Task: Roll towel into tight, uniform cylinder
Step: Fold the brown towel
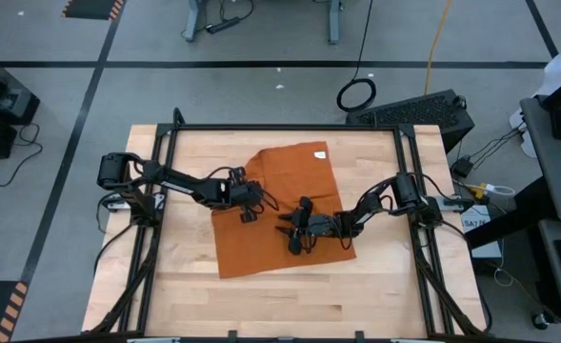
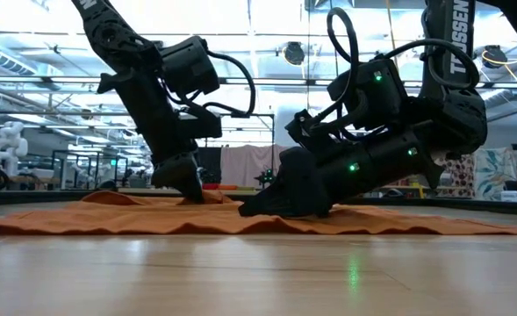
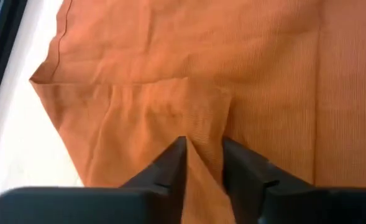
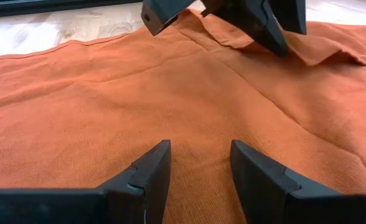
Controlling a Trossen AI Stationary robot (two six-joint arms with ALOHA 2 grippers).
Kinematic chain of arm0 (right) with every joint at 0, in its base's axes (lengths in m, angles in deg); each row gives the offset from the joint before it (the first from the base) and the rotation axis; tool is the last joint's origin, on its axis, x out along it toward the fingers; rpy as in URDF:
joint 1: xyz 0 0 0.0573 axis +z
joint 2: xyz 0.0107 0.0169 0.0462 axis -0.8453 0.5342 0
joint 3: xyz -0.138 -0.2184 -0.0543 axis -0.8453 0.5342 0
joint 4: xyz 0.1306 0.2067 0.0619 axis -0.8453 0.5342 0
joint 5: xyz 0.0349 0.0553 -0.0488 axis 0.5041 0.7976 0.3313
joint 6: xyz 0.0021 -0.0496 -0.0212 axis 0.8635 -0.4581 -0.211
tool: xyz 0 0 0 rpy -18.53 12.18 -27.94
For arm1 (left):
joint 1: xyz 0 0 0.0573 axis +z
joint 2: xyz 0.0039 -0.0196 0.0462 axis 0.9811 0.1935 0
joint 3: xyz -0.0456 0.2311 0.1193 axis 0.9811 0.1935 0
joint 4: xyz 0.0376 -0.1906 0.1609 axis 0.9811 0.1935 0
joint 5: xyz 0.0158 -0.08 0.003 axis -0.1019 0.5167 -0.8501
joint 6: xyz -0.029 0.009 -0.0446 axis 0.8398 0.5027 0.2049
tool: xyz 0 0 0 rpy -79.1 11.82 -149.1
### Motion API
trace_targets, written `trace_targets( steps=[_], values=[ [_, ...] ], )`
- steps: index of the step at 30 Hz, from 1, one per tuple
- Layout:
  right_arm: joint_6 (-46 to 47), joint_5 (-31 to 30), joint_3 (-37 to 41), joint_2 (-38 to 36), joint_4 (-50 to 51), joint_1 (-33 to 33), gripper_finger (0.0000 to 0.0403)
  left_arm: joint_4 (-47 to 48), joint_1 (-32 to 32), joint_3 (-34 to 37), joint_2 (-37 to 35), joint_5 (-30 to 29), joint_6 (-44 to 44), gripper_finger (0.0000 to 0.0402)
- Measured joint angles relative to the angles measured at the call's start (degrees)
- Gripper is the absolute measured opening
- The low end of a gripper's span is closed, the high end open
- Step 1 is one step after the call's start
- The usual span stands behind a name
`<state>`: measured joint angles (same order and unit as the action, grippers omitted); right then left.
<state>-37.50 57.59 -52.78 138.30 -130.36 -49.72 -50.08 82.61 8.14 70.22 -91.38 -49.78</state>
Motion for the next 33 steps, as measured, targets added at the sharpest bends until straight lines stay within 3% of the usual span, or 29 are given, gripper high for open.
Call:
trace_targets(
  steps=[5, 9, 17, 21, 28, 33],
  values=[
    [0.0, 0.0, 0.0, 0.0, 0.0, 0.0, 0.0160, 0.2, 0.3, 0.0, 0.0, -0.1, -0.4, 0.0011],
    [0.0, 0.0, 0.0, 0.0, 0.0, 0.0, 0.0160, 0.6, 0.8, 0.0, -0.6, -0.3, -2.0, 0.0008],
    [-0.7, -2.6, 0.2, -1.2, -1.2, 0.0, 0.0160, 1.4, 0.7, -0.3, -10.1, 0.1, -5.0, 0.0004],
    [-4.3, -3.9, 0.4, -6.0, 2.9, -0.1, 0.0160, 5.0, 0.3, -0.3, -14.6, 1.5, -4.9, 0.0004],
    [-16.9, -11.7, -0.1, -17.2, 9.0, -1.5, 0.0160, 7.0, -2.1, -0.3, -19.4, 3.2, -5.0, 0.0003],
    [-22.4, -10.3, -1.8, -22.9, 10.7, -3.7, 0.0160, 6.8, -4.3, -0.3, -19.8, 5.3, -4.5, 0.0002]
  ],
)
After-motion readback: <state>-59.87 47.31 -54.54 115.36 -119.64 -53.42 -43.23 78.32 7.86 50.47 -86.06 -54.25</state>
